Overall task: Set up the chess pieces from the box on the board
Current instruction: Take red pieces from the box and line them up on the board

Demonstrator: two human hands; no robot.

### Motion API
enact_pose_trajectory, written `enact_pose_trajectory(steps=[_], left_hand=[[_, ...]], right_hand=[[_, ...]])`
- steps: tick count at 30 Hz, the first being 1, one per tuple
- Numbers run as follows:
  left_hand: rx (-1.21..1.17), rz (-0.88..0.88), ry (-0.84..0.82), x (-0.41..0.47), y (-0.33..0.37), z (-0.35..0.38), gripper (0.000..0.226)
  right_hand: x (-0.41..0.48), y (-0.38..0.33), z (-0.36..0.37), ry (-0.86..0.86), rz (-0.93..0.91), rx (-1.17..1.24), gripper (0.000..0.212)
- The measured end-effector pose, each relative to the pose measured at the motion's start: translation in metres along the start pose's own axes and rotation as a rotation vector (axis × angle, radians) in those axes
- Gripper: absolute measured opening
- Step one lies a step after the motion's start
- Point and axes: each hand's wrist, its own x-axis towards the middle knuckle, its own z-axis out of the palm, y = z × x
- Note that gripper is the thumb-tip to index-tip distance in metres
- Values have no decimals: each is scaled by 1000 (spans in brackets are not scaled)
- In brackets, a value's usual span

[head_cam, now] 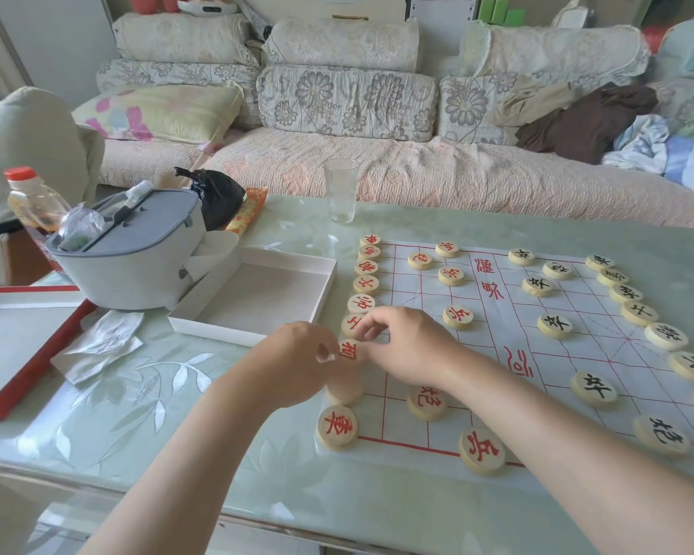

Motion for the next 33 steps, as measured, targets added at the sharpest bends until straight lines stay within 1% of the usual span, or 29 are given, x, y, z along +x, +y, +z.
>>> enact_pose_trajectory(steps=[3, 6, 9, 12, 15, 18, 23, 26, 31, 33], left_hand=[[41, 45, 160, 10, 0, -4, 15], [129, 107, 221, 25, 0, -2, 20], [210, 121, 212, 41, 2, 4, 29], [285, 119, 177, 55, 1, 11, 34], [337, 134, 137, 62, 1, 18, 36], [346, 138, 121, 65, 3, 19, 35], [348, 103, 145, 63, 2, 18, 31], [362, 102, 170, 60, 3, 19, 30], [340, 92, 137, 59, 2, 20, 32], [336, 91, 148, 58, 3, 19, 32]], right_hand=[[8, 2, -11, 94, 23, -17, 11], [16, 5, -16, 114, 61, -81, 13], [22, 8, -14, 78, 71, -125, 18], [27, 10, -11, 37, 72, -80, 25], [30, 13, -7, 23, 43, -65, 27], [32, 15, -5, 41, 26, -60, 26], [35, 15, -2, 20, 19, -46, 15], [34, 14, -3, -3, 13, -50, 17], [34, 14, 0, 12, -5, -58, 16], [34, 14, 0, 9, -8, -55, 17]])
